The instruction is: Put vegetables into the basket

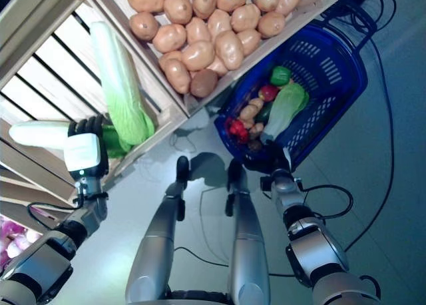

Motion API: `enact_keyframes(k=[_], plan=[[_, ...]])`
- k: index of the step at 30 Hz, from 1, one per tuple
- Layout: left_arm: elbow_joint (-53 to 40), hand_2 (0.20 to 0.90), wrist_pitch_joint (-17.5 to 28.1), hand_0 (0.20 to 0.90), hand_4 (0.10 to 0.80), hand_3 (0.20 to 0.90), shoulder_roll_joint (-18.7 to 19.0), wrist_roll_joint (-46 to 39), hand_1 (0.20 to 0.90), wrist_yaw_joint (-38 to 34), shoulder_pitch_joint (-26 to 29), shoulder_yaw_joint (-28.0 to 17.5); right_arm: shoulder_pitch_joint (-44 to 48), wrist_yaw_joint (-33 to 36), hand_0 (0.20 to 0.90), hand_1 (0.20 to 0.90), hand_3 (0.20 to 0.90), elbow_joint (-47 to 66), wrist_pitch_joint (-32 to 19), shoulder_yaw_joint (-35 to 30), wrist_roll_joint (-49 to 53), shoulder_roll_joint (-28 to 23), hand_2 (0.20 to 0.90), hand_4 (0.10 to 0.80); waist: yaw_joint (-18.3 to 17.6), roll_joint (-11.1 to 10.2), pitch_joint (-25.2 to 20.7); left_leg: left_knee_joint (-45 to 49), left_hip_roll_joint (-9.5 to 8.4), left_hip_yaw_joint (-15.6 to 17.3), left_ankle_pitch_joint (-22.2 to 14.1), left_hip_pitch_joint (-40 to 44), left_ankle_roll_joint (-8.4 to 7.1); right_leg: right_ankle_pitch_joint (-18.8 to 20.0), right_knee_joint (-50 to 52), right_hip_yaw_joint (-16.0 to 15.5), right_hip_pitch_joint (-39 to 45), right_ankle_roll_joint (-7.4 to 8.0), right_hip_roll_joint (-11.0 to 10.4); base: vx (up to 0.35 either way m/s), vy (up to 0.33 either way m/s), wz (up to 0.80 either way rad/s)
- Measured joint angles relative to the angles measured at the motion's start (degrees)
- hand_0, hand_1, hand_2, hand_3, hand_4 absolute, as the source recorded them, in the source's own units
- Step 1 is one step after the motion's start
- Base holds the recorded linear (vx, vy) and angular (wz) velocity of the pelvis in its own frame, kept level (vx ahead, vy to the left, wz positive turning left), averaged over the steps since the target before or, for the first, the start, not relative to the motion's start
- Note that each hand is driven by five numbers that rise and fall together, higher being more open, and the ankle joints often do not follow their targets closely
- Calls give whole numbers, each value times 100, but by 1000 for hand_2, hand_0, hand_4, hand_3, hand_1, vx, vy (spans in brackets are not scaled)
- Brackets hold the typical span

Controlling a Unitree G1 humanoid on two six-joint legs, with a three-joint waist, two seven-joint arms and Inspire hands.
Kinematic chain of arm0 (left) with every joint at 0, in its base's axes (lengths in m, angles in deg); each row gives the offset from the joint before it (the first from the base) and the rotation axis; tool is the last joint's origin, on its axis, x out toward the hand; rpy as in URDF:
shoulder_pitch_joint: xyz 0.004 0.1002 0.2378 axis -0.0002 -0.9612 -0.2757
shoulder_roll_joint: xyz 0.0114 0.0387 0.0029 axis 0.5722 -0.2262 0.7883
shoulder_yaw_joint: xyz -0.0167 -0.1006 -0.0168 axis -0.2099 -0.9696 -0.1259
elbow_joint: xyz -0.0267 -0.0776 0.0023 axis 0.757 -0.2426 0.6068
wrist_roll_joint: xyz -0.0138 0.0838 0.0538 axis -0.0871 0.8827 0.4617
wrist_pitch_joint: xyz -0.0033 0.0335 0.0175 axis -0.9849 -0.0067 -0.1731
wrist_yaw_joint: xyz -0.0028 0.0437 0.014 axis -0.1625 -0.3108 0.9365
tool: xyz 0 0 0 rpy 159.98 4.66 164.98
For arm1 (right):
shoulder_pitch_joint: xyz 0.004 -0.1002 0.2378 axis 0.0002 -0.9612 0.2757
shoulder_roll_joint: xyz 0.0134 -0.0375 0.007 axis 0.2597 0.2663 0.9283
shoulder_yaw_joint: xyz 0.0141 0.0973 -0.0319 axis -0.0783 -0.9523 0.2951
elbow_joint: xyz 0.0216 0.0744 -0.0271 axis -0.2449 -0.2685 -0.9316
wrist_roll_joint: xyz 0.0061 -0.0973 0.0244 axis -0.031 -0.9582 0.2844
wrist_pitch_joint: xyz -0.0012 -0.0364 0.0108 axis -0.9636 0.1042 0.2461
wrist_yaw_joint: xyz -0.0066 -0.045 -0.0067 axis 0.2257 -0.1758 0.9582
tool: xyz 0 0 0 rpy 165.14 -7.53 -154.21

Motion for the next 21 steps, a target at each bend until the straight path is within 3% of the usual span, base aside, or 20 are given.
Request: enact_keyframes(k=[11, 12, 13, 14, 21], plan=[[271, 900, -10, 900, 800, 900, -1, -46, 900, -106, 518, -70, -6, 2, 900, 900, 900, 220, -33, -5, 417, -1, 900, 800, -28, -234, -1, 344, -14, -125, -71, -431, -55, -2, 203, 39, -331, -11, 70, -4, -10, 3], [282, 556, -9, 556, 571, 556, -1, -47, 556, -106, 547, -70, -17, 2, 900, 900, 900, 219, -34, -6, 424, 0, 900, 800, -30, -247, -2, 344, -12, -135, -67, -431, -61, -2, 205, 44, -331, -11, 79, 7, -1, 3], [291, 396, -9, 396, 464, 396, -1, -47, 396, -105, 571, -70, -19, 2, 900, 900, 900, 216, -35, -6, 424, 4, 900, 800, -24, -261, -1, 344, -11, -140, -67, -431, -63, -2, 204, 48, -331, -12, 85, 0, 0, 0], [320, 300, -7, 300, 400, 300, -1, -49, 300, -106, 587, -70, -19, 2, 900, 900, 900, 217, -40, -6, 424, 7, 900, 800, -27, -269, -1, 342, -10, -139, -67, -433, -64, -2, 203, 54, -335, -12, 87, 0, 0, 0], [369, 300, 6, 300, 400, 300, 50, -62, 300, -409, 807, -92, -16, 2, 900, 900, 900, 206, -96, -5, 466, 6, 900, 800, -19, -272, 0, 271, -13, -135, -65, -436, -65, -2, 175, 73, -366, -11, 92, 0, 0, 0]])
